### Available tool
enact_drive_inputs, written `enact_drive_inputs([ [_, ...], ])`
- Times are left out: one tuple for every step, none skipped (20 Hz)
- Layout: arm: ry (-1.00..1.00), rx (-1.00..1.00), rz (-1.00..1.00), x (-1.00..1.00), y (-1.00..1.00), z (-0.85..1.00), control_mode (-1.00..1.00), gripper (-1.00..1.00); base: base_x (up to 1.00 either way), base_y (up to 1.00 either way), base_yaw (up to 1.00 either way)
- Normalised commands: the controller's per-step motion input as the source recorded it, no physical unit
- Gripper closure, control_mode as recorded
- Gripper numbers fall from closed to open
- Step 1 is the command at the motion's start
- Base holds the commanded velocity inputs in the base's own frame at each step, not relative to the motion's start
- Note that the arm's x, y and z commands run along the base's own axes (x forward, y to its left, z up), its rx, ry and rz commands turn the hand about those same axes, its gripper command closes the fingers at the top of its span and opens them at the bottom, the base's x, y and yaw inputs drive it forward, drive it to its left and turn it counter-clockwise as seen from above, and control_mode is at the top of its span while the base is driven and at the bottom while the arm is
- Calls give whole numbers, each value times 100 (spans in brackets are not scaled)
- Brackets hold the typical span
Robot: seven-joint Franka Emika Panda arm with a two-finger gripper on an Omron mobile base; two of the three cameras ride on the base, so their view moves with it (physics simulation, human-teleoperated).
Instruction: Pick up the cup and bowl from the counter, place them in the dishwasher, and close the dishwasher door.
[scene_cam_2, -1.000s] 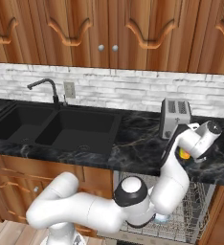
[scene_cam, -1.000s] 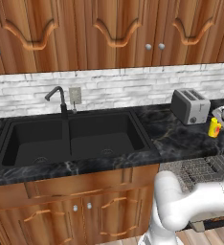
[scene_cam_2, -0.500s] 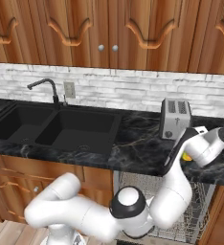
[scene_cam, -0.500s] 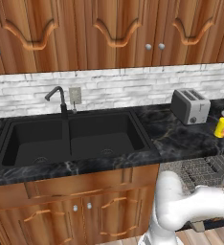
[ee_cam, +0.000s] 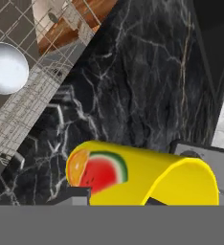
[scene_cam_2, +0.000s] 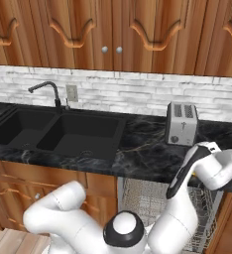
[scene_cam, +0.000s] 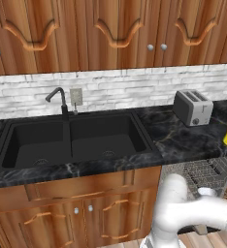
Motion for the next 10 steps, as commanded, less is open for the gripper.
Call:
enact_drive_inputs([
  [-6,0,6,-49,0,-1,-100,100,0,0,0],
  [-6,0,6,-49,0,-5,-100,100,0,0,0],
  [-5,0,5,-46,0,-9,-100,100,0,0,0],
  [-5,0,5,-46,0,-15,-100,100,0,0,0],
  [-5,0,4,-46,0,-19,-100,100,0,0,0],
  [-5,0,4,-48,0,-20,-100,100,0,0,0],
  [-5,0,4,-47,0,-23,-100,100,0,0,0],
  [-6,0,4,-47,0,-24,-100,100,0,0,0],
  [-5,0,4,-43,0,-28,-100,100,0,0,0],
  [-4,0,3,-41,0,-33,-100,100,0,0,0],
])
